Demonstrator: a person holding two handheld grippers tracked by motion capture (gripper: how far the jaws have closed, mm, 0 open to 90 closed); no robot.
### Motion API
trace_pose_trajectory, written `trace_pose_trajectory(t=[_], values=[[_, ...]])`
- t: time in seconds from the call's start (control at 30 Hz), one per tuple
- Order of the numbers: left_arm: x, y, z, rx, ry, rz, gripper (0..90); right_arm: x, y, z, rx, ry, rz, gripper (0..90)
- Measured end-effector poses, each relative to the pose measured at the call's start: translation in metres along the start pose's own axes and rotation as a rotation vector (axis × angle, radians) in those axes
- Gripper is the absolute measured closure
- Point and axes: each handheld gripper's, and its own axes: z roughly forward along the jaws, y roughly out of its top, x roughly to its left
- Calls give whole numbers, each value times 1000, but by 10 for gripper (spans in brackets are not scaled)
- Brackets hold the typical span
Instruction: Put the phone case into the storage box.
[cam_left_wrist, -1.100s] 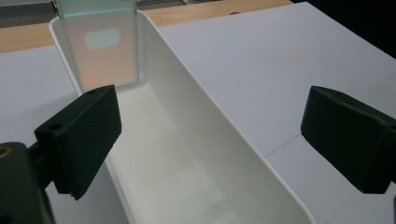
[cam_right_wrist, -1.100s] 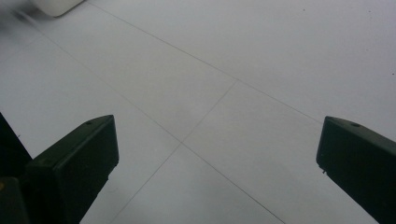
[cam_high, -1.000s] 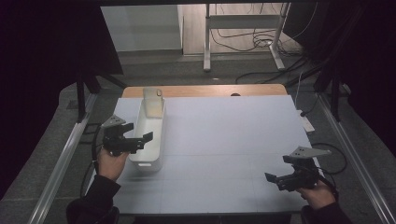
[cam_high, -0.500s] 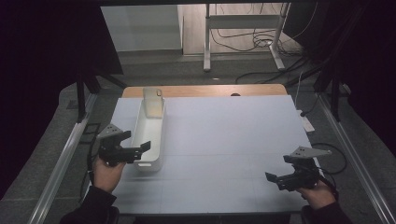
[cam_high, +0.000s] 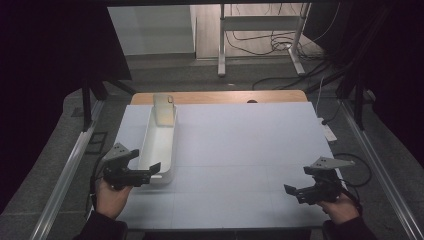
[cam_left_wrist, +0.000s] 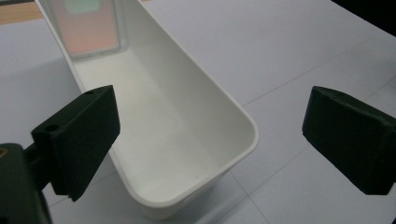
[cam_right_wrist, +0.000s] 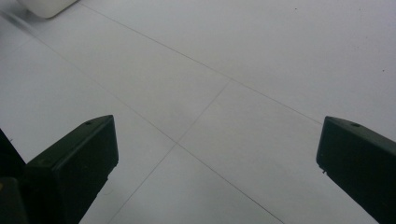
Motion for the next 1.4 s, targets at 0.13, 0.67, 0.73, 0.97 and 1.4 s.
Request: trace_pose_trajectory(t=[0.13,0.67,0.73,0.97,1.4], values=[[-3,-5,-3,8,-3,4,47,0,0,0,2,-1,1,0],[-13,-26,-17,24,-35,4,33,0,0,0,8,-3,4,0],[-14,-27,-18,26,-34,4,30,0,0,0,10,-2,6,0],[-16,-36,-25,14,-31,7,25,0,0,1,10,-2,5,0],[-22,-44,-33,-12,-20,44,11,0,0,1,16,-4,8,0]])
